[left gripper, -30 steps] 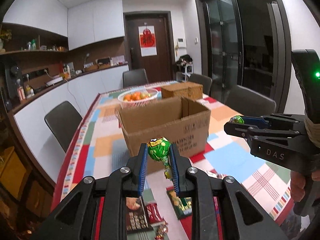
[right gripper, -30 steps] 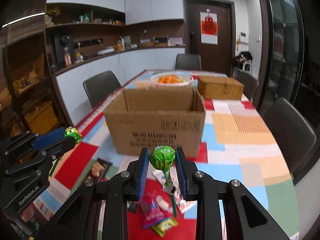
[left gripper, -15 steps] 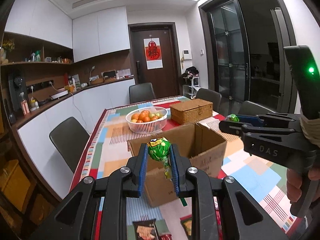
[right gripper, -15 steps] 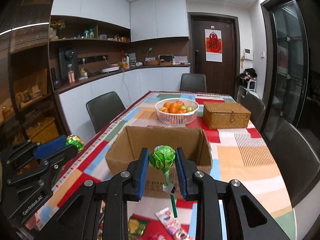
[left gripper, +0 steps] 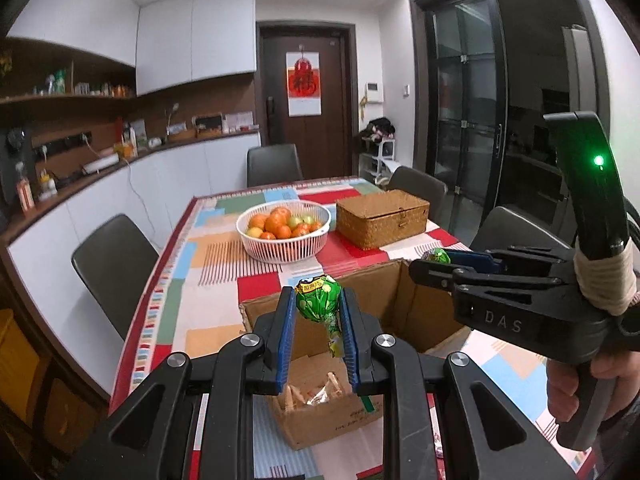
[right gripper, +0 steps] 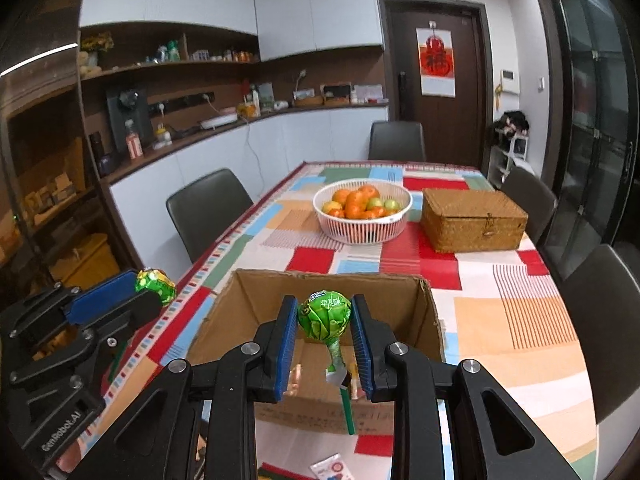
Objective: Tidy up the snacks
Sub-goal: 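Open the left tool to drop the lollipop into the box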
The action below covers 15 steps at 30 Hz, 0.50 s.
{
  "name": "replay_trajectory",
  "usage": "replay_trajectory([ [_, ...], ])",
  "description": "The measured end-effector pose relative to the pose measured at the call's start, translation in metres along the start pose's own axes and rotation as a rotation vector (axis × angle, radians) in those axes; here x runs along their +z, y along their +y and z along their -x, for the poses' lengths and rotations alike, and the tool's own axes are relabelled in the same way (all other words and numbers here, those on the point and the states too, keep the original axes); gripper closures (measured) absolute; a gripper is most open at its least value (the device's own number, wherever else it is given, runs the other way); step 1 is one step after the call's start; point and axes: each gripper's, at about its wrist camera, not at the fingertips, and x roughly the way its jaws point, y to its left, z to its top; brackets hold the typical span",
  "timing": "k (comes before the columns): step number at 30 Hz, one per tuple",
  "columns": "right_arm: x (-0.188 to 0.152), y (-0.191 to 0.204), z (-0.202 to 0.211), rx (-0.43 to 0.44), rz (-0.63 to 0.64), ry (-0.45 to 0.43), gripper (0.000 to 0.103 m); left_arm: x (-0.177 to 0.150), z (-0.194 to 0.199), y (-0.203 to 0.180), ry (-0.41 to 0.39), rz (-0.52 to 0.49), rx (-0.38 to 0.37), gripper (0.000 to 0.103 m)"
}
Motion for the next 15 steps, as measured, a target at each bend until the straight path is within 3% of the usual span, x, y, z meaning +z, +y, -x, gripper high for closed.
replay_trajectory([
  [10, 0.013, -0.017, -0.052, -0.014, -0.036, 0.103, 0.075, 0.004, -0.058, 0.008, 0.126, 0.013, 0.003, 0.080],
  [12, 0.013, -0.017, -0.059, -0.018, -0.038, 0.119, 0.075, 0.004, -0.062, 0.010, 0.138, 0.026, -0.001, 0.071],
  [13, 0.013, -0.019, -0.061, -0.021, -0.044, 0.125, 0.069, 0.003, -0.062, 0.011, 0.138, 0.031, 0.002, 0.063],
  [15, 0.011, -0.023, -0.063, -0.020, -0.071, 0.135, 0.054, 0.001, -0.057, 0.010, 0.130, 0.023, 0.018, 0.060],
])
